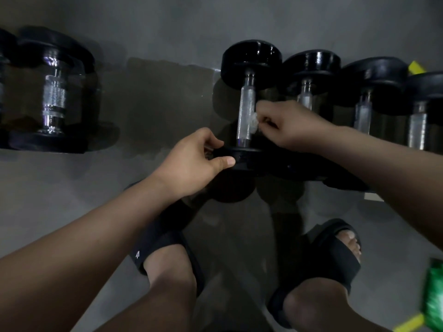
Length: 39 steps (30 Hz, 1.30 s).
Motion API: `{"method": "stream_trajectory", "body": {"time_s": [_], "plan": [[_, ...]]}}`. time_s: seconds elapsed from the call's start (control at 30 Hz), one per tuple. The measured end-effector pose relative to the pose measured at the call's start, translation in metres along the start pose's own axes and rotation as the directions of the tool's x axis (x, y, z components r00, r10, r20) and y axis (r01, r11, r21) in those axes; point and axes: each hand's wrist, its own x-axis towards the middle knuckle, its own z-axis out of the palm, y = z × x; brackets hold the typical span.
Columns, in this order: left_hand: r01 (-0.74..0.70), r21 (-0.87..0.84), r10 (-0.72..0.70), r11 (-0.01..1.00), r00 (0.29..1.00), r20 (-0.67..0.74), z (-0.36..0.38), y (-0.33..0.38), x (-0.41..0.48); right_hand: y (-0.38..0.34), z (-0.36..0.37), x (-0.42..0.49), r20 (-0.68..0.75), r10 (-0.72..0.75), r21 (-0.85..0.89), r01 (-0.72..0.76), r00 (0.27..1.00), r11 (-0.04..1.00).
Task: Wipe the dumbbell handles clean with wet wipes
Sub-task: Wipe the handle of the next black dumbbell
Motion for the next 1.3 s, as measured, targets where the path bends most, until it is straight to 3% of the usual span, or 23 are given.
{"method": "stream_trajectory", "body": {"time_s": [0.07,0.13,0.27,0.37,0.63,0.7,0.83,0.9,1.0,1.07,1.13,1.2,1.3], "plan": [[0.000,0.007,0.000,1.000,1.000,-0.004,0.000,0.000,0.000,-0.005,0.001,-0.003,0.092,-0.056,-0.001,0.056,0.994,0.998],[0.003,0.015,-0.003,1.000,1.000,-0.011,0.000,-0.001,0.000,-0.005,-0.003,0.001,0.092,-0.072,-0.008,0.073,0.993,0.997],[-0.002,0.025,0.002,1.000,1.000,-0.013,0.003,0.001,0.000,0.002,-0.006,0.010,-0.083,0.098,0.096,-0.090,0.992,0.991],[-0.017,0.034,0.018,0.999,0.999,-0.031,0.005,0.002,-0.001,0.002,-0.002,0.009,-0.205,0.139,0.163,-0.106,0.969,0.981],[-0.029,0.069,0.035,0.997,0.996,-0.084,0.011,0.001,-0.004,-0.007,0.004,-0.011,-0.018,-0.054,0.001,0.054,0.998,0.999],[-0.033,0.083,0.041,0.996,0.994,-0.097,0.012,0.001,-0.005,-0.009,0.000,-0.004,-0.119,-0.046,0.022,0.049,0.992,0.999],[-0.033,0.107,0.044,0.994,0.994,-0.104,0.012,0.006,-0.007,-0.011,-0.001,0.012,-0.336,0.173,0.114,-0.143,0.926,0.983],[-0.030,0.119,0.041,0.992,0.995,-0.094,0.011,0.009,-0.008,-0.013,0.006,0.007,-0.323,0.137,0.120,-0.102,0.936,0.987],[-0.025,0.150,0.035,0.988,0.997,-0.070,0.007,0.013,-0.008,-0.020,0.015,-0.009,-0.193,0.012,0.093,0.006,0.981,0.996],[-0.012,0.164,0.019,0.986,0.999,-0.042,0.004,0.015,-0.006,-0.022,0.017,-0.011,-0.192,0.014,0.115,0.008,0.981,0.993],[0.006,0.173,-0.006,0.985,1.000,-0.002,-0.001,0.018,-0.001,-0.020,0.016,-0.001,-0.323,0.140,0.205,-0.076,0.936,0.976],[0.019,0.178,-0.026,0.984,0.999,0.037,-0.007,0.021,0.004,-0.020,0.018,0.015,-0.465,0.323,0.322,-0.182,0.824,0.929],[0.051,0.150,-0.063,0.987,0.995,0.078,-0.015,0.022,0.010,-0.026,0.023,0.034,-0.539,0.473,0.438,-0.248,0.697,0.864]]}}
